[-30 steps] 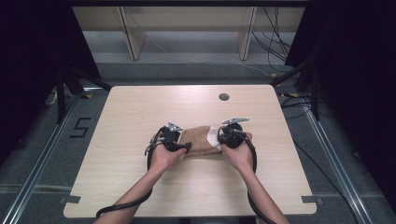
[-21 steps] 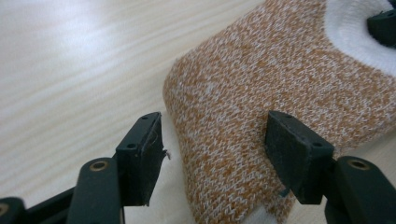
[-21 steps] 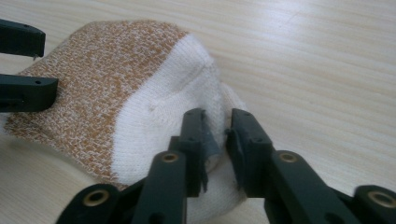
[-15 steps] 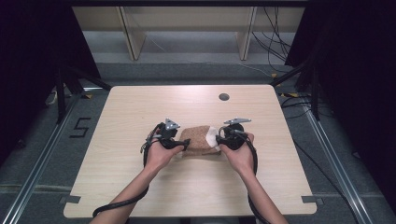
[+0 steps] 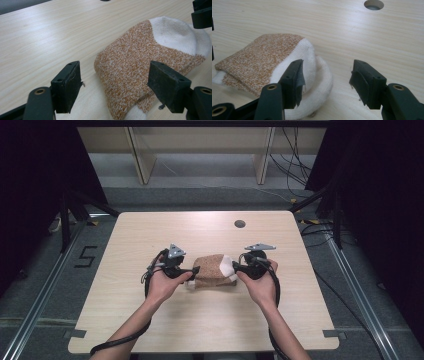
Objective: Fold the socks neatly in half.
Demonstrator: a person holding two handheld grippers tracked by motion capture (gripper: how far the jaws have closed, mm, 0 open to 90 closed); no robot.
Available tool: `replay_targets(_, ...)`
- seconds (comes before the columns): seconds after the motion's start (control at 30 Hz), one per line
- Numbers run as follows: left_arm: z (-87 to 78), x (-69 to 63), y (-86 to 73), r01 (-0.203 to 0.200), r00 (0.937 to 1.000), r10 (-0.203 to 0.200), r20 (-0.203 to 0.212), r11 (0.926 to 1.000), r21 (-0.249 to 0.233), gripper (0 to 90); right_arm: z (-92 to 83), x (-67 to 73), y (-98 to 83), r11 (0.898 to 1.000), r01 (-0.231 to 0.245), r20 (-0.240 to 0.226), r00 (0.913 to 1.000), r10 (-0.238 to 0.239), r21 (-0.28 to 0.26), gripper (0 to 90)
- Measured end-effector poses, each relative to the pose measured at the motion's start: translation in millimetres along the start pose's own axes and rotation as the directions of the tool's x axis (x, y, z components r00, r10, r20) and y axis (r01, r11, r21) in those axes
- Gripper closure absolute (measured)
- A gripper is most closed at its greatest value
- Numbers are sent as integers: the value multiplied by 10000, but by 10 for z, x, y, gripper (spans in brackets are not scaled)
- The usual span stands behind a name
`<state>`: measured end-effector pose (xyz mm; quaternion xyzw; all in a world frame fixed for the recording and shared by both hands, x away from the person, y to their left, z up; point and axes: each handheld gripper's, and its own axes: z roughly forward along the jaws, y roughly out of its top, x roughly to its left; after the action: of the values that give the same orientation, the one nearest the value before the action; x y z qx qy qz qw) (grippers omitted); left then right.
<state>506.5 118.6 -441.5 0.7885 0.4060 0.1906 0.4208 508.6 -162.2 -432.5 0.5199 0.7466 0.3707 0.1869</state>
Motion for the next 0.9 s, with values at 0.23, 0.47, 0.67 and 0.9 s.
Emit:
replay_targets(0.23,-149,125,-53,107,9998,-108,-136,9999,-106,265,-64,-55,-32,9999,106,-8,9999,-106,-47,410)
replay_targets(0.47,-263,271,-153,403,9982,-401,-440,9992,35,270,-100,-102,-83,9999,-90,-202,9998,89,-83,401)
replay_targets(0.67,-331,336,-220,625,9960,-624,-632,9980,-5,270,-146,-169,-136,9999,-96,-173,9998,95,-75,393)
replay_targets(0.9,-413,426,-300,799,9937,-808,-781,9967,-134,270,-193,-255,-190,9999,-56,-89,9999,55,-107,385)
